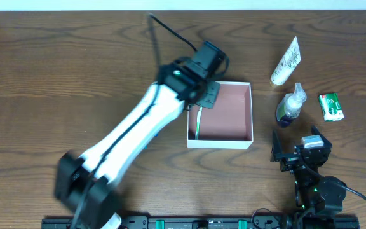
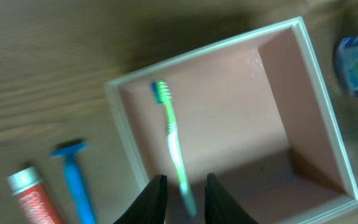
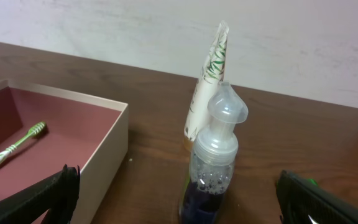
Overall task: Pack container
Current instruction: 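Move the left gripper back over the Colgate toothpaste tube, then lower the left gripper and grasp the toothpaste tube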
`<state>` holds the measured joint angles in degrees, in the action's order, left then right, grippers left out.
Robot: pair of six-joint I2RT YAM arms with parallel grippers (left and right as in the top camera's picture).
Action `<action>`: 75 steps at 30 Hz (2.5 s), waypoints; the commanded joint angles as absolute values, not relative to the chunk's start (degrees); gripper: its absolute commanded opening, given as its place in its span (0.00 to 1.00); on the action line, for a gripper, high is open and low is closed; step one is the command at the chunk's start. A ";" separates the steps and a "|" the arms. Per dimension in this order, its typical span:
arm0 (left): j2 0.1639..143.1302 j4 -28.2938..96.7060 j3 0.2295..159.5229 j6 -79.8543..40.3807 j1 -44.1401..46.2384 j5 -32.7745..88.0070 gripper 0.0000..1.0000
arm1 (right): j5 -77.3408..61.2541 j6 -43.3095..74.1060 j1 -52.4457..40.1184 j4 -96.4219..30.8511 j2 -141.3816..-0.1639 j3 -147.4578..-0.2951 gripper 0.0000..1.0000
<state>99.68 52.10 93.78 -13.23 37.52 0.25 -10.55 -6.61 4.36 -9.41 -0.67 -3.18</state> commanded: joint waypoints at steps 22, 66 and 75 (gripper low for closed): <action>94.19 52.51 72.34 -13.61 13.85 -0.38 0.38 | -10.55 -7.38 3.68 -9.47 -0.30 -2.90 0.99; 102.28 36.93 59.77 -7.09 10.70 5.98 0.41 | -10.55 -7.38 3.68 -9.47 -0.30 -2.90 0.99; 103.15 36.86 59.77 -7.11 10.70 6.28 0.41 | -10.55 -7.38 3.68 -9.47 -0.30 -2.90 0.99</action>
